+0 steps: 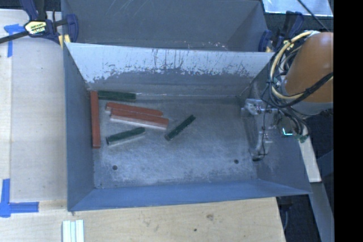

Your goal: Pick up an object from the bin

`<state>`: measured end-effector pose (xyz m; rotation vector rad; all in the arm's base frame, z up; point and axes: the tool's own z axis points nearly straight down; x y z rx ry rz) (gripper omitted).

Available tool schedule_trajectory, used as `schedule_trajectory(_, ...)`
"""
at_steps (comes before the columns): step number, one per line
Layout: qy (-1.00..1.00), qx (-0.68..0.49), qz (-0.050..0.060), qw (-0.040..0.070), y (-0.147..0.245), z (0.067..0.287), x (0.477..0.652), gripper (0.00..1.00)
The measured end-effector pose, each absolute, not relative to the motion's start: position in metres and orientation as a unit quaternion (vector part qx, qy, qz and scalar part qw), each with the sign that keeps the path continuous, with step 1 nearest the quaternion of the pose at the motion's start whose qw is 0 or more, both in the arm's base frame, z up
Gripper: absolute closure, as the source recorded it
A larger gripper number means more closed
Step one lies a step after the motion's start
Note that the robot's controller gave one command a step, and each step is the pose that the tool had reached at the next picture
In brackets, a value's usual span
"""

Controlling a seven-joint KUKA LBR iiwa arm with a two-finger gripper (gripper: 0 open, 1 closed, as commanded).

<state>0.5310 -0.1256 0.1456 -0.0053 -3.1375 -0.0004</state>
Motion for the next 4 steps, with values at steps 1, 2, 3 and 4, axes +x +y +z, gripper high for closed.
schedule_trajectory(1, -1.000, -0.001, 0.001, -0.002, -0.125, 0.149, 0.533, 0.00)
schedule_trajectory(2, -0.999, 0.036, 0.001, -0.004, -0.081, 0.124, 0.582, 0.00)
schedule_trajectory(3, -0.999, 0.045, 0.000, -0.004, -0.058, 0.127, 0.613, 0.00)
schedule_trajectory(4, -0.998, 0.069, 0.001, -0.003, -0.026, 0.096, 0.599, 0.00)
